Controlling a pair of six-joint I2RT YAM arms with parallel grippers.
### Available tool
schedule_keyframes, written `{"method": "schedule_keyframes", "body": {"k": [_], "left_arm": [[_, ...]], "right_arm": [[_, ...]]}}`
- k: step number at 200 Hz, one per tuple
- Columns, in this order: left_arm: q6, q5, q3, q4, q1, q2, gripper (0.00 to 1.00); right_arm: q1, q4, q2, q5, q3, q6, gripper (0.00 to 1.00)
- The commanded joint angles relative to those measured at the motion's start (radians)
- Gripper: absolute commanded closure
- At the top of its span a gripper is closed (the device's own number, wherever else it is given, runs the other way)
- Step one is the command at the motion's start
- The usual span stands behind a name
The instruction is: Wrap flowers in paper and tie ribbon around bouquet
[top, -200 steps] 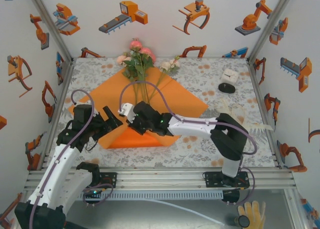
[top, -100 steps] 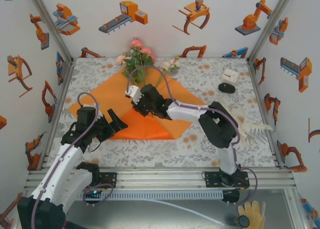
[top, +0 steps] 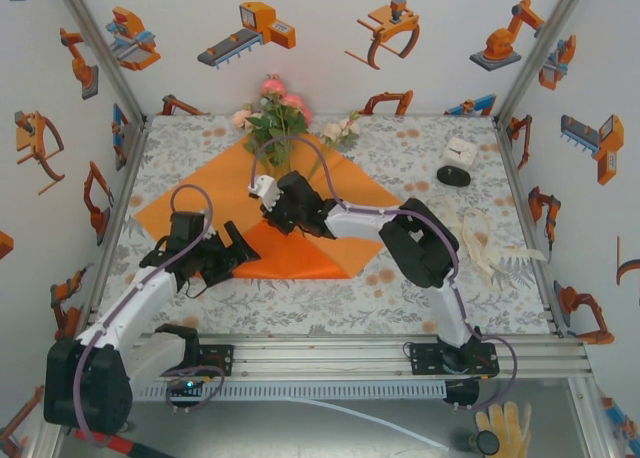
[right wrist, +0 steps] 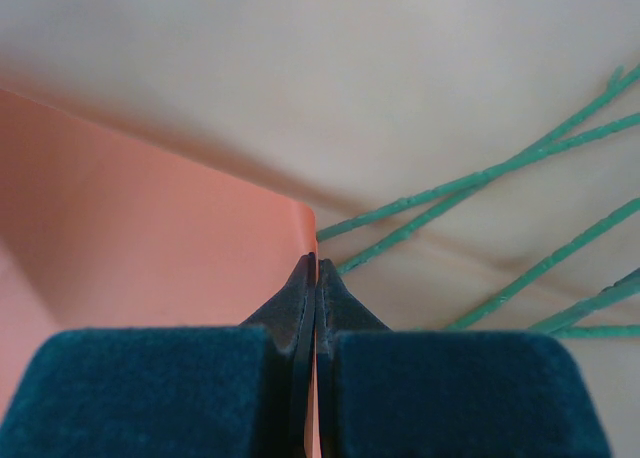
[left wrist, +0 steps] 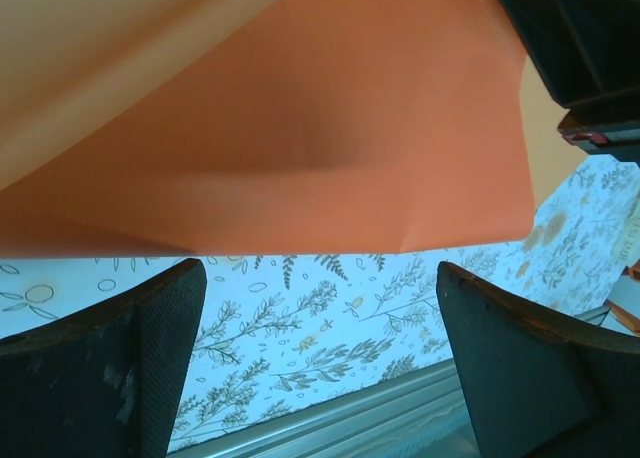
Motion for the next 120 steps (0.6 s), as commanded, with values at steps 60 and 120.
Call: {"method": "schedule_keyframes", "body": {"k": [60, 120], "left_arm": [[-0.002, -0.087, 0.008, 0.058, -0.002, 0.096, 0.12], [-0.008, -0.107, 0.004, 0.077, -0.001, 0.127, 0.12]], "right_arm": [[-0.013, -0.011, -0.055, 0.068, 0.028, 0.102, 0.58], [0.067, 0.006, -0.499, 0.229, -0.32, 0.567, 0.44]]}}
